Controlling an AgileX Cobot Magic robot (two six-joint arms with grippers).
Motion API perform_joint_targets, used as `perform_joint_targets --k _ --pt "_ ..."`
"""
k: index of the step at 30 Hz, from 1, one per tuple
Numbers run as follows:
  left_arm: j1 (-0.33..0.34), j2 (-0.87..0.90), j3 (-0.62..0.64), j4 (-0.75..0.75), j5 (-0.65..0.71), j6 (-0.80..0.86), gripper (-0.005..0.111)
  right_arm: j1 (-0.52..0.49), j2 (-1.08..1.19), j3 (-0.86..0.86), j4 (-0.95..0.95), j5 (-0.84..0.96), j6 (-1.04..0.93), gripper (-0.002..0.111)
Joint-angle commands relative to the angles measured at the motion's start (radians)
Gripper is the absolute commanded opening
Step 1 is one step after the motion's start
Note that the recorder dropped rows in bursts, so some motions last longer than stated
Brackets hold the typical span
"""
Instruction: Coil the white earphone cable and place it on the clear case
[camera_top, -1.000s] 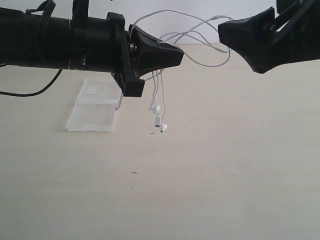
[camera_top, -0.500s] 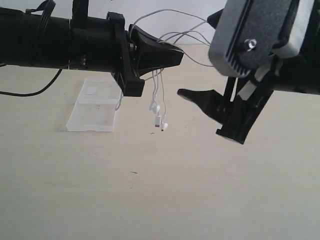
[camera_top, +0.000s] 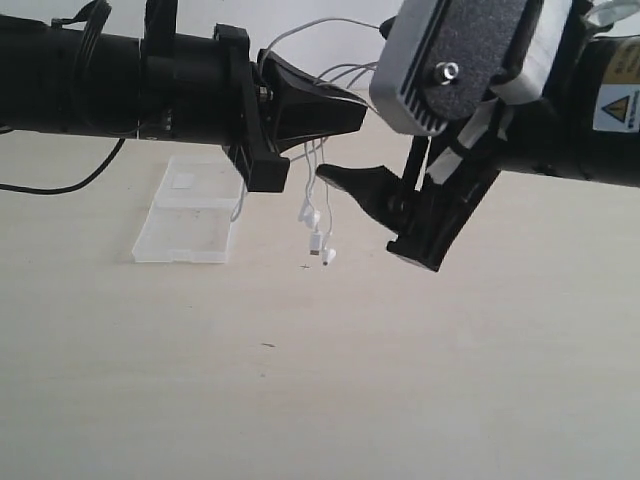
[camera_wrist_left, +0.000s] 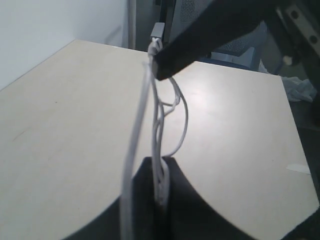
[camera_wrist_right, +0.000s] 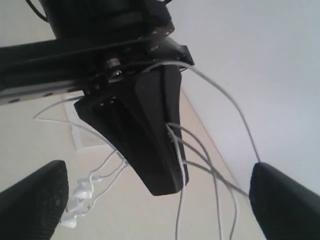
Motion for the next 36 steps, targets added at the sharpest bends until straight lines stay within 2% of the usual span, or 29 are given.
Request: perform_joint_targets --k 1,10,14,21,32,36 --pt "0.001 0.0 -0.007 -0.016 -0.002 -0.021 0.0 0.0 0.013 -0.042 -0.066 0.016 0.007 0.095" --pt "0.001 0.0 -0.007 -0.003 -0.001 -0.028 0.0 0.0 0.029 -0.077 -0.185 0.057 0.0 0.105" --pt "0.001 0.0 -0.007 -0.001 0.024 -0.028 0.0 -0.007 0.068 -0.077 -0.187 0.076 0.008 0.105" --pt "0.001 0.0 -0.007 0.022 0.043 -0.049 0.0 -0.082 0.094 -0.077 -0.182 0.023 0.116 0.105" --pt "0.001 0.0 -0.007 0.018 0.074 -0.054 0.0 -0.082 0.166 -0.071 -0.173 0.01 0.227 0.105" --pt "0.001 0.0 -0.007 0.018 0.074 -0.057 0.0 -0.082 0.2 -0.071 -0.075 0.0 0.227 0.105"
